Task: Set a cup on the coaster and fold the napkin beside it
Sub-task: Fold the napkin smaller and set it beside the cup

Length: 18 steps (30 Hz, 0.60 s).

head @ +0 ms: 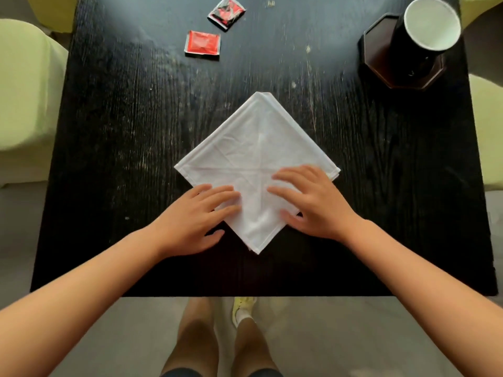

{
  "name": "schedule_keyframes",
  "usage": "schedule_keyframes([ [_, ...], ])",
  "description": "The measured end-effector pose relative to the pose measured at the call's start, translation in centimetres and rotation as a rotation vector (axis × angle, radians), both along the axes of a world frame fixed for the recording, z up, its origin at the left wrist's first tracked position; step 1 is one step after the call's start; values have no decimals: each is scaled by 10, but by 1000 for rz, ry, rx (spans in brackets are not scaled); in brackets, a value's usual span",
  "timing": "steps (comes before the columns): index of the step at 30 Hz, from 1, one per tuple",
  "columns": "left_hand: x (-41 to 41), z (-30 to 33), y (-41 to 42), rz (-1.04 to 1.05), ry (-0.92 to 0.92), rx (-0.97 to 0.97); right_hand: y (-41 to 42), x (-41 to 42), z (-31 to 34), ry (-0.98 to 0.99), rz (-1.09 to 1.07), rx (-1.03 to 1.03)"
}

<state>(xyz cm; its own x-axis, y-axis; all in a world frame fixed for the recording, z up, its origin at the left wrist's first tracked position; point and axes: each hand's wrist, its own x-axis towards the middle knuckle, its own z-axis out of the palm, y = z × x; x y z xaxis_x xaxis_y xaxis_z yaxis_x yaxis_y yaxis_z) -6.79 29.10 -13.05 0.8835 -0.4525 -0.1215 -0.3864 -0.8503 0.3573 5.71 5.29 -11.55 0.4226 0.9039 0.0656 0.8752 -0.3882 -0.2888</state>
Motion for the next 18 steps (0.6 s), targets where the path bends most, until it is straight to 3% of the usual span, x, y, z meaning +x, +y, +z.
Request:
schedule_keyframes([
  [5,13,4,-5,-59,-131,-24,-18,-21,-7,17,88,-65],
  [12,22,2,-21,-182,-284,80,-11,-21,-9,-116,178,7],
  [18,14,2,-20,-40,-242,-1,-11,-14,-8,-76,205,24],
])
